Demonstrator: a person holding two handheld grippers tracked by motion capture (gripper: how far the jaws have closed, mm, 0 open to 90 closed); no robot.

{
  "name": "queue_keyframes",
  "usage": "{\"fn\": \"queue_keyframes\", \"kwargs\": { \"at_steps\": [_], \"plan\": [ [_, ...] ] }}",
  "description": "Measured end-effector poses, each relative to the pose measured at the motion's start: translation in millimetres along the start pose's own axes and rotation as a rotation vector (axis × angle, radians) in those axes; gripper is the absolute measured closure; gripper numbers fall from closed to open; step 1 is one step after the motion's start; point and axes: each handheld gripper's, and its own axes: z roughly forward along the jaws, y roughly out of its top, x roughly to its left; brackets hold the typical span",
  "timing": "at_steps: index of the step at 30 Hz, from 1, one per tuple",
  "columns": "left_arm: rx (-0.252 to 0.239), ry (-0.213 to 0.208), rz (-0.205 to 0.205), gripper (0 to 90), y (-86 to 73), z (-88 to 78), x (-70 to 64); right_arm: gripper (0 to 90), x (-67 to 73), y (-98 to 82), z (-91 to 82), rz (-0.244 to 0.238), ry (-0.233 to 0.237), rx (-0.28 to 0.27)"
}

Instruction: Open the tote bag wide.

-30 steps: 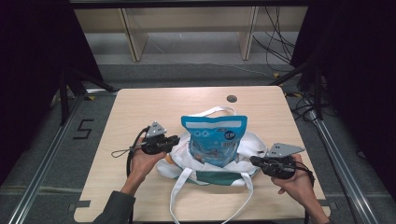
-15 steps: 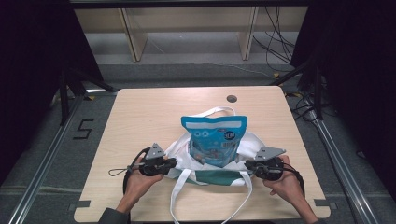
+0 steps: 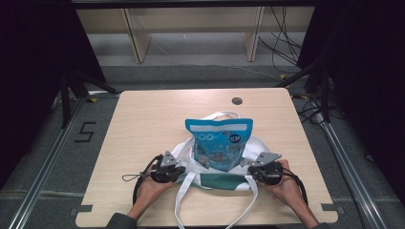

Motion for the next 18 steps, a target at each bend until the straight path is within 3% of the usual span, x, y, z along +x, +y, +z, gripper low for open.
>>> {"fn": "queue_keyframes", "kwargs": {
  "at_steps": [3, 5, 7, 8, 9, 11, 12, 13, 15, 17, 18],
  "plan": [
    [0.005, 0.013, 0.034, 88.6, 2.2, 1.1, 2.6, 89.1, -2.5, 1.2, 0.7, -0.002, 0.007, 0.017],
    [-0.002, 0.021, 0.011, 88.6, 3.9, 4.1, 1.9, 89.2, -3.1, 1.0, 3.5, 0.005, -0.008, -0.002],
    [-0.006, 0.020, 0.028, 88.7, 5.5, 5.3, 4.8, 89.2, -6.1, 1.8, 4.0, -0.001, -0.003, 0.004],
    [-0.007, 0.017, 0.001, 88.7, 5.5, 6.2, 5.2, 89.3, -6.1, 1.3, 6.0, 0.014, -0.014, -0.013],
    [-0.004, 0.019, 0.010, 88.6, 6.0, 6.5, 7.4, 89.3, -7.8, 2.2, 5.0, 0.020, 0.001, 0.012],
    [-0.010, 0.019, -0.001, 88.6, 7.7, 8.7, 8.5, 89.6, -10.2, 2.6, 8.6, 0.028, -0.009, -0.004],
    [-0.014, 0.021, 0.004, 88.6, 9.0, 10.0, 9.8, 89.6, -12.8, 3.9, 7.8, 0.022, 0.002, 0.015],
    [-0.009, 0.026, 0.017, 88.6, 10.1, 10.6, 12.4, 89.7, -13.2, 3.9, 10.8, 0.036, -0.011, -0.006],
    [-0.017, 0.024, -0.017, 88.6, 11.8, 13.4, 13.9, 89.7, -16.8, 5.3, 12.9, 0.037, -0.009, -0.005],
    [-0.019, 0.025, -0.025, 88.6, 13.5, 15.7, 16.7, 89.9, -20.1, 7.4, 13.7, 0.035, -0.005, 0.012],
    [-0.020, 0.027, -0.021, 88.6, 14.7, 16.6, 18.4, 89.9, -20.7, 7.4, 16.7, 0.047, -0.018, -0.008]
  ]
}}
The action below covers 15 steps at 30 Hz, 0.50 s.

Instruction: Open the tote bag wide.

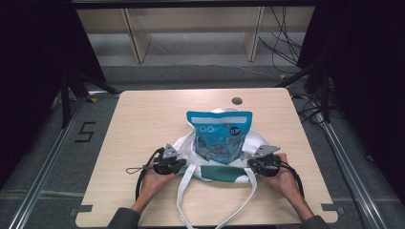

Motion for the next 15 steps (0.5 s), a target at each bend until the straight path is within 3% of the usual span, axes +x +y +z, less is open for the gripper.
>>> {"fn": "queue_keyframes", "kwargs": {
  "at_steps": [15],
  "plan": [
    [-0.007, 0.003, -0.027, 88.7, 8.4, 9.9, 11.3, 90.0, -13.6, 7.0, 10.0, 0.024, -0.010, -0.003]
  ]
}}
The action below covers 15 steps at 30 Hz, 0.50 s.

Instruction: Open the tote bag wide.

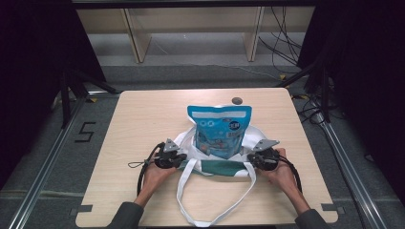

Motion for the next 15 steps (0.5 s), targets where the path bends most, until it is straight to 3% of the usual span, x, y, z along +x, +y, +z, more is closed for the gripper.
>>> {"fn": "queue_keyframes", "kwargs": {
  "at_steps": [2, 3, 11, 12, 15],
  "plan": [
    [0.001, 0.006, 0.000, 88.7, 0.4, 0.8, 1.7, 90.0, -2.6, 1.2, -0.6, -0.013, 0.010, 0.010],
    [-0.003, -0.002, -0.008, 88.6, 0.9, 1.3, 2.0, 90.0, -1.3, 0.8, 1.7, 0.004, -0.001, -0.008],
    [-0.025, 0.003, -0.030, 88.6, 2.1, 5.2, 5.9, 90.0, -5.7, 4.0, 3.4, 0.010, -0.003, 0.013],
    [-0.024, -0.003, -0.018, 88.5, 2.5, 5.5, 7.8, 90.0, -5.9, 4.2, 3.6, 0.011, 0.003, 0.016],
    [-0.035, -0.007, -0.038, 88.5, 3.4, 7.9, 9.2, 90.0, -7.6, 4.9, 5.2, 0.003, -0.013, 0.007]
  ]
}}
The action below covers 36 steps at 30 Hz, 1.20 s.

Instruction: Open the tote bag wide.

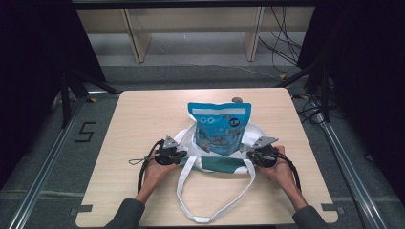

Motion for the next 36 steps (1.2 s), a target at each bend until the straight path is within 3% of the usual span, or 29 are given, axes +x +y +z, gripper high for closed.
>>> {"fn": "queue_keyframes", "kwargs": {
  "at_steps": [1, 2, 3, 5, 7, 10, 13, 20, 22, 23, 27, 28, 33, 36],
  "plan": [
    [0.003, 0.006, 0.016, 88.5, 0.7, 0.0, 1.7, 90.0, 0.0, 0.1, 0.2, 0.005, 0.007, 0.004],
    [-0.003, 0.002, -0.001, 88.5, 0.8, 0.8, 1.8, 90.0, 2.0, -0.5, 2.3, 0.030, -0.004, -0.017],
    [-0.009, -0.005, -0.002, 88.5, 0.7, 1.7, 3.2, 90.0, -0.9, 0.6, 0.6, 0.009, 0.008, 0.007],
    [-0.004, -0.006, -0.009, 88.5, 1.3, 2.1, 4.1, 90.0, -1.8, 1.0, 1.7, 0.000, 0.001, -0.002],
    [-0.007, -0.001, -0.009, 88.5, 1.7, 2.5, 4.4, 90.0, -1.1, 1.4, 1.9, 0.025, 0.001, -0.003],
    [-0.008, -0.004, -0.014, 88.5, 2.2, 3.6, 5.2, 90.0, -1.9, 1.2, 4.4, 0.018, -0.014, -0.024],
    [-0.008, -0.005, -0.004, 88.4, 3.2, 4.3, 6.8, 90.0, -3.9, 1.8, 3.0, 0.022, 0.004, 0.002],
    [-0.014, 0.001, -0.015, 88.4, 4.5, 6.4, 8.1, 90.0, -5.4, 3.1, 5.8, 0.040, -0.004, -0.005],
    [-0.012, -0.006, -0.014, 88.4, 4.8, 6.6, 9.6, 90.0, -8.7, 3.6, 6.7, 0.021, -0.008, -0.013],
    [-0.013, -0.006, -0.021, 88.4, 4.9, 7.3, 10.0, 90.0, -8.5, 3.7, 8.0, 0.042, -0.006, -0.017],
    [-0.022, -0.006, -0.037, 88.4, 6.0, 9.5, 12.7, 90.0, -12.0, 5.6, 9.9, 0.038, -0.012, -0.016],
    [-0.021, -0.006, -0.039, 88.4, 6.5, 9.9, 13.4, 90.0, -11.7, 5.6, 12.0, 0.058, -0.015, -0.029],
    [-0.030, -0.001, -0.045, 88.3, 7.0, 11.5, 14.5, 90.0, -16.6, 8.2, 13.0, 0.040, -0.022, -0.018],
    [-0.024, 0.009, -0.031, 88.3, 7.5, 11.2, 14.3, 90.0, -16.9, 8.9, 14.2, 0.051, -0.012, -0.015]
  ]
}}
